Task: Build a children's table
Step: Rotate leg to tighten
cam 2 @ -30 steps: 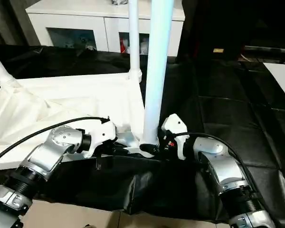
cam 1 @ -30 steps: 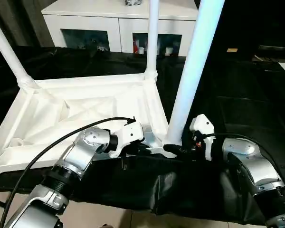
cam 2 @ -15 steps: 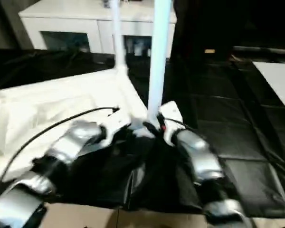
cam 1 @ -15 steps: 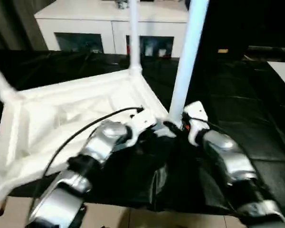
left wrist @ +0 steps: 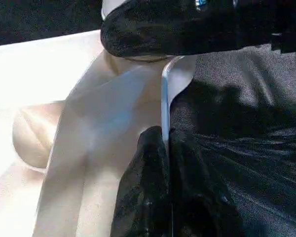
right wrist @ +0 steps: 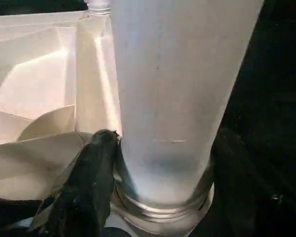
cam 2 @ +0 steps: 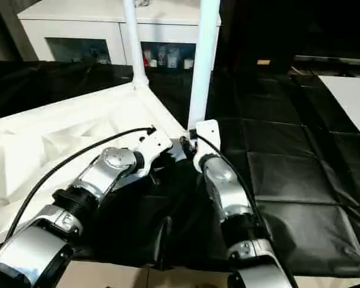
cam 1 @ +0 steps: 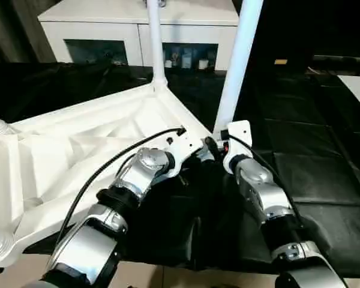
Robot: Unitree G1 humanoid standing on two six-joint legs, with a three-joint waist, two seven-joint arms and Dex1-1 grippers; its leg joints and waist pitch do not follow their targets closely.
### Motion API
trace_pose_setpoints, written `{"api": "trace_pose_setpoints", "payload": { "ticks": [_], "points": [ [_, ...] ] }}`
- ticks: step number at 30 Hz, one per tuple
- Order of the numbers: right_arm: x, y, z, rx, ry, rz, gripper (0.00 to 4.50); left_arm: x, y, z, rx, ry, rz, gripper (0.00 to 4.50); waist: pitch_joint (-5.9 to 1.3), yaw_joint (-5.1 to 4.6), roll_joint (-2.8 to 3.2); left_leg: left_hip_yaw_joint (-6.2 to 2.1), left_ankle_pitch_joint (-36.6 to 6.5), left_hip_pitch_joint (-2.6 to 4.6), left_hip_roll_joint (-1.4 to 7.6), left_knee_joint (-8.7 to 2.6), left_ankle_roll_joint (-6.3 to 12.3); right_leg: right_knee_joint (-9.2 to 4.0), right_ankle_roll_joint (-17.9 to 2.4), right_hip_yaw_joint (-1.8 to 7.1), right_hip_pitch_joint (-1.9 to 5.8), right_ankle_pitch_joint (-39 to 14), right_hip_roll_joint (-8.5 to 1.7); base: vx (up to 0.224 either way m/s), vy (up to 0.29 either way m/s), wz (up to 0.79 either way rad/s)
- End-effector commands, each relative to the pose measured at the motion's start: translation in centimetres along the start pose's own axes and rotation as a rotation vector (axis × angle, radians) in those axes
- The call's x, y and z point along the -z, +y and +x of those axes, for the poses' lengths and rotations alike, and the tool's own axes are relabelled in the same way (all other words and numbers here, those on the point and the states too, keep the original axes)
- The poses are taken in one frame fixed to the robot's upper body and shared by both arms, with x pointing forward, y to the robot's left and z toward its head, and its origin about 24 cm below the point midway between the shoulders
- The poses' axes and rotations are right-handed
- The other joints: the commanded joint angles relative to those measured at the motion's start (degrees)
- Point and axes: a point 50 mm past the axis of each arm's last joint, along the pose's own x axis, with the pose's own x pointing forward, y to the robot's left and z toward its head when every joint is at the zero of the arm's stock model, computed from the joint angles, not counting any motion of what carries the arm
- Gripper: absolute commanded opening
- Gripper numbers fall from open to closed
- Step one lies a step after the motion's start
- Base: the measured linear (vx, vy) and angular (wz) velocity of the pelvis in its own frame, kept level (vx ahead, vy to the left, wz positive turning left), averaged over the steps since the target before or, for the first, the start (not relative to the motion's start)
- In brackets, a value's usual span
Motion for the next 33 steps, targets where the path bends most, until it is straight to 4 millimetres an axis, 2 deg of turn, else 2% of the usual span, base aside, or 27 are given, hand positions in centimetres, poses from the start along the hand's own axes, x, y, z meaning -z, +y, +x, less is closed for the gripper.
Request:
{"api": "trace_pose_setpoints", "payload": {
  "ticks": [1,3,4,5,6,7,8,10,11,13,14,17,19,21,25,31,32,33],
  "points": [
    [-0.6,1.6,-0.6,-0.143,-0.040,-0.024,3.24,0.7,2.5,-1.6,-0.154,-0.012,-0.004,0.00,-3.64,0.34,-0.57,-0.44,-8.1,0.30,1.36,-3.90,4.18,-3.33,-14.4,1.26,3.34,-3.6,-2.47,0.000,0.000,0.00],
    [-0.6,1.1,-0.9,-0.153,-0.041,-0.037,3.33,0.8,2.5,-1.7,-0.146,-0.009,-0.002,0.00,-3.54,-0.29,-0.63,-0.76,-8.3,-0.42,1.22,-4.16,4.14,-3.18,-13.4,1.01,3.80,-4.4,-2.53,0.000,0.000,0.00],
    [-0.6,0.1,-2.2,-0.247,-0.030,-0.102,3.48,1.2,2.2,-2.1,-0.100,-0.011,0.017,0.00,-3.57,-0.51,-0.49,-0.75,-8.7,-0.26,1.23,-4.10,4.05,-3.34,-13.4,0.98,3.68,-5.0,-2.49,0.000,0.000,0.00],
    [-0.6,0.1,-2.2,-0.247,-0.030,-0.102,3.60,1.2,2.2,-2.1,-0.100,-0.011,0.017,0.00,-3.61,-0.31,-0.59,-0.62,-9.0,0.25,1.53,-3.82,4.47,-3.47,-13.8,1.18,3.44,-4.2,-2.50,0.000,0.000,0.00],
    [-0.5,-0.2,-2.7,-0.289,-0.021,-0.121,3.60,1.3,2.1,-2.3,-0.078,-0.011,0.022,0.00,-3.58,-0.52,-0.64,-0.55,-8.7,0.09,1.44,-3.81,4.75,-3.36,-14.3,1.28,3.46,-3.4,-2.42,0.000,0.000,0.00],
    [-0.4,-0.7,-3.2,-0.329,-0.014,-0.138,3.60,1.5,1.8,-2.5,-0.032,-0.022,0.039,0.00,-3.69,-0.31,-0.50,-0.51,-7.8,0.10,1.44,-3.73,5.21,-3.18,-15.0,1.26,3.44,-2.0,-2.44,0.000,0.000,0.00],
    [-0.2,-1.3,-3.9,-0.390,-0.002,-0.141,3.60,1.7,1.3,-2.8,0.045,-0.033,0.060,0.00,-3.68,-0.14,-0.66,-0.52,-7.9,0.03,1.48,-3.70,5.76,-3.17,-15.4,1.22,3.68,-1.5,-2.47,0.000,0.000,0.00],
    [-0.1,-1.9,-4.6,-0.462,0.011,-0.162,3.60,2.1,0.5,-3.3,0.148,-0.041,0.086,0.00,-3.57,-0.04,-0.63,-0.48,-7.9,0.06,1.63,-3.72,6.48,-3.13,-16.1,1.22,3.45,-1.3,-2.50,0.000,0.000,0.00],
    [-0.1,-2.1,-5.3,-0.545,0.017,-0.188,3.60,2.7,-0.2,-3.9,0.253,-0.031,0.099,0.00,-3.46,0.07,-0.38,-0.42,-9.2,0.25,1.73,-3.76,6.31,-3.32,-16.4,1.25,3.23,-3.0,-2.59,0.000,0.000,0.00],
    [-0.1,-2.3,-5.8,-0.601,0.023,-0.208,3.60,3.2,-0.7,-4.5,0.327,-0.019,0.115,0.00,-3.16,0.31,-0.30,-0.40,-11.9,0.39,1.98,-4.07,5.38,-3.60,-16.1,1.28,2.97,-6.8,-2.65,0.000,0.000,0.00],
    [-0.2,-2.3,-6.0,-0.626,0.026,-0.217,3.60,3.3,-0.9,-4.8,0.361,-0.019,0.119,0.00,-3.22,0.37,-0.38,-0.36,-13.1,0.71,2.11,-4.17,4.57,-3.67,-15.9,1.27,2.68,-8.4,-2.57,0.000,0.000,0.00],
    [-0.3,-2.4,-6.2,-0.652,0.026,-0.235,3.60,3.4,-1.0,-5.2,0.387,-0.022,0.112,0.00,-3.04,0.97,-0.12,-0.36,-14.4,1.07,2.25,-4.45,2.85,-3.74,-15.0,1.35,2.27,-10.3,-2.45,0.000,0.000,0.00],
    [-0.5,-2.4,-6.3,-0.683,0.027,-0.229,3.60,3.3,-0.9,-5.4,0.392,-0.029,0.108,0.00,-3.08,1.41,-0.38,-0.17,-14.3,1.30,2.27,-4.41,2.46,-3.65,-14.7,1.48,2.11,-9.6,-2.43,0.000,0.000,0.00],
    [-0.4,-2.1,-6.4,-0.739,0.049,-0.240,3.60,3.1,-1.0,-5.8,0.409,-0.036,0.109,0.00,-3.16,1.52,-0.57,-0.21,-12.8,0.77,2.16,-4.43,2.58,-3.35,-14.3,1.48,2.55,-8.5,-2.58,0.000,0.000,0.00],
    [0.1,-1.9,-6.2,-0.761,0.079,-0.274,3.60,2.9,-1.0,-6.0,0.423,-0.042,0.108,0.00,-3.31,1.52,-0.71,-0.08,-10.7,0.59,1.92,-4.13,3.31,-3.24,-14.1,1.50,2.61,-7.1,-2.63,0.000,0.000,0.00],
    [0.2,-2.2,-5.9,-0.742,0.086,-0.273,3.60,2.9,-1.1,-6.2,0.430,-0.041,0.107,0.00,-3.42,1.48,-0.60,-0.09,-9.3,0.51,1.84,-3.99,3.69,-3.09,-14.4,1.44,2.70,-6.2,-2.58,0.000,0.000,0.00],
    [0.2,-2.3,-5.9,-0.743,0.086,-0.268,3.33,2.9,-1.1,-6.2,0.431,-0.040,0.107,0.00,-3.47,1.49,-0.62,-0.05,-8.7,0.51,1.86,-3.92,3.93,-3.00,-14.7,1.44,2.74,-5.0,-2.53,0.000,0.000,0.00],
    [0.2,-2.3,-5.9,-0.743,0.086,-0.266,3.24,2.9,-1.1,-6.2,0.432,-0.039,0.107,0.00,-3.47,1.50,-0.52,-0.05,-8.5,0.50,1.86,-3.90,4.12,-2.97,-14.8,1.41,2.75,-4.5,-2.52,0.000,0.000,0.00]
  ]
}}
